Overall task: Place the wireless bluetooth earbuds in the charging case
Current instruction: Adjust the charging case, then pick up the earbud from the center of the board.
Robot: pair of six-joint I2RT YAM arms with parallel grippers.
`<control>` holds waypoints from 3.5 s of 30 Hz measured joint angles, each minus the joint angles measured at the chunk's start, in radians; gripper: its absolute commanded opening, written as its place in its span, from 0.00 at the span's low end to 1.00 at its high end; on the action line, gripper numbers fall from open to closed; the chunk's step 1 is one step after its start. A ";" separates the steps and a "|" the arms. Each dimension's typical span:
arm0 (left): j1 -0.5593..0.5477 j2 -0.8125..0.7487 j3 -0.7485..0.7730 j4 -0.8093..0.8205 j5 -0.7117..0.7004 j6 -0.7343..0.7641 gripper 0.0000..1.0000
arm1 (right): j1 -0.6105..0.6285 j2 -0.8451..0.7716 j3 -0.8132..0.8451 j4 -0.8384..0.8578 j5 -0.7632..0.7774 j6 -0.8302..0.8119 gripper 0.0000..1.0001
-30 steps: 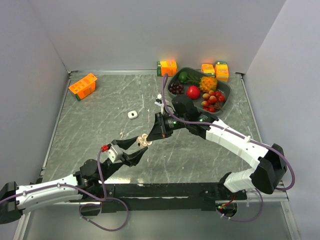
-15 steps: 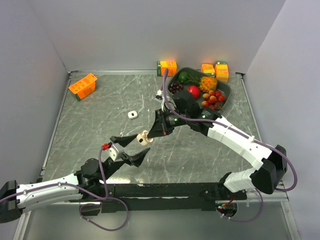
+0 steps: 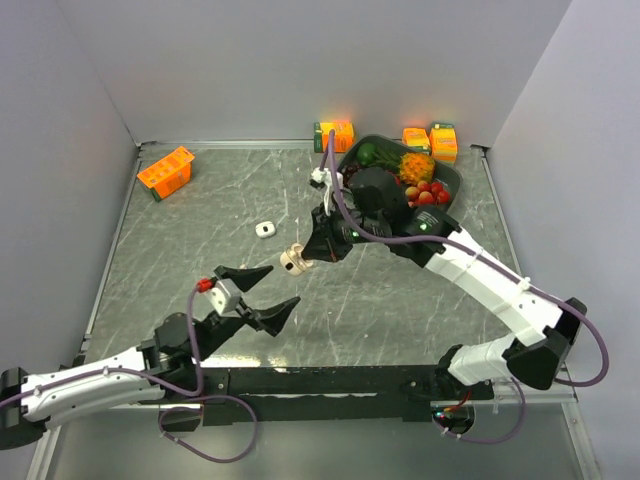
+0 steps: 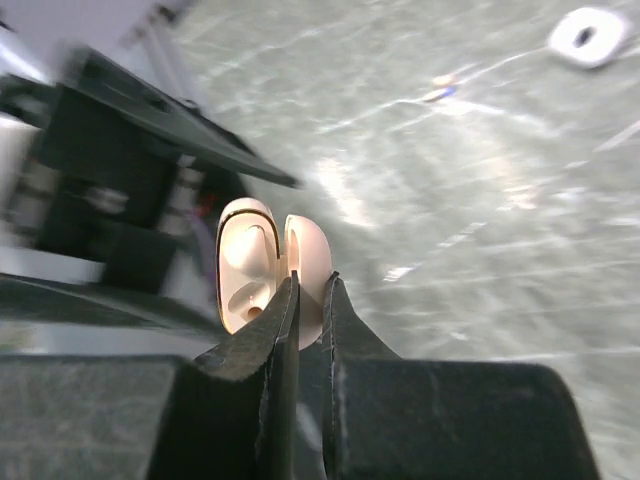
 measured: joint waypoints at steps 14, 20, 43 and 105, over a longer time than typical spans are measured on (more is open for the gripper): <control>0.255 0.066 0.284 -0.296 0.588 -0.136 0.96 | 0.039 -0.278 -0.151 0.022 0.066 -0.452 0.00; 0.381 0.210 0.282 -0.306 0.816 -0.145 0.97 | 0.108 -0.258 -0.172 0.017 0.047 -0.510 0.00; 0.394 0.259 0.285 -0.267 0.994 -0.125 0.74 | 0.165 -0.151 -0.173 0.016 0.062 -0.553 0.00; 0.420 -0.203 0.247 -0.521 0.445 -0.110 0.01 | -0.080 0.067 -0.301 0.409 0.191 0.027 0.69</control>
